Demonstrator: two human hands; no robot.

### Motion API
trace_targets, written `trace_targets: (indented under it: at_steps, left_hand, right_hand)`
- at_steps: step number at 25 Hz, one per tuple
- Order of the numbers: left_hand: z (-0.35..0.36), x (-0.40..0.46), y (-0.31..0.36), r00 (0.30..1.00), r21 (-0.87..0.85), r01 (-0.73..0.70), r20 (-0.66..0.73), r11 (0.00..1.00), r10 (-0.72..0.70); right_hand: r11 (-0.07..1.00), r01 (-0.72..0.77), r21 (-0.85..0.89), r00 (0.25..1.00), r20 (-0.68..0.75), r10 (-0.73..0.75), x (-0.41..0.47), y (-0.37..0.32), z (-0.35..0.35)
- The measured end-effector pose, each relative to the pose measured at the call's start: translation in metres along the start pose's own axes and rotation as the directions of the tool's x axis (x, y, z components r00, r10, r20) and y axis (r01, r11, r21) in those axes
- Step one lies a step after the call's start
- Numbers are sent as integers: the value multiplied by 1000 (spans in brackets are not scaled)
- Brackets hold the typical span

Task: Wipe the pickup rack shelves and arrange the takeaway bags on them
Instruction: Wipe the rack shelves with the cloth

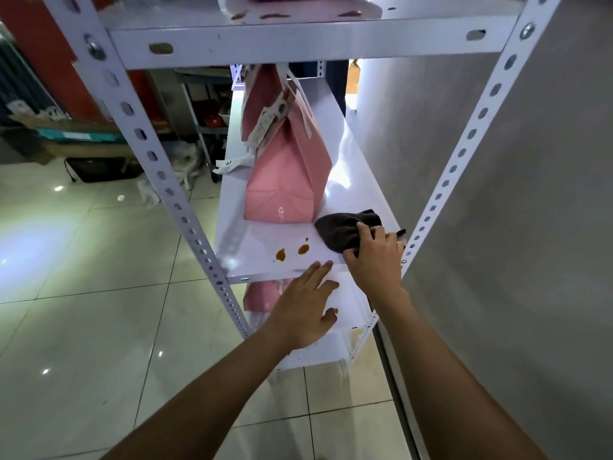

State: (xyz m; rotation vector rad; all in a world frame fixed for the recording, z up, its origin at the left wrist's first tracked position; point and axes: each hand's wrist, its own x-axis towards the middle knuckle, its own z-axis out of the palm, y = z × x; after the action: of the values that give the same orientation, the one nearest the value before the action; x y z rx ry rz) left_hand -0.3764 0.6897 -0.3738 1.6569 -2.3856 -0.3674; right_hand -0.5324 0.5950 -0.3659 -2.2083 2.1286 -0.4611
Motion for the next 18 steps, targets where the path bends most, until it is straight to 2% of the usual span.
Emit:
trace_targets:
  at_steps: [5, 10, 14, 16, 18]
  left_hand:
    - [-38, -13, 5, 994, -15, -7, -111, 1000, 6]
    - [-116, -17, 16, 946, 16, -102, -309, 995, 102]
    - [-179, -26, 32, 907, 32, -129, -400, 991, 131]
    - [-209, -34, 39, 867, 116, -136, -467, 984, 175]
    - [-236, -44, 43, 795, 188, -138, -565, 972, 222]
  right_hand:
    - [994, -11, -108, 1000, -29, 8, -10, -10, 3]
    - [1000, -21, 24, 996, -84, 22, -30, -9, 13]
    - [998, -37, -41, 996, -85, 34, -29, -10, 6]
    - [997, -61, -47, 996, -62, 58, -24, -6, -5]
    - [994, -74, 79, 994, -74, 80, -25, -4, -16]
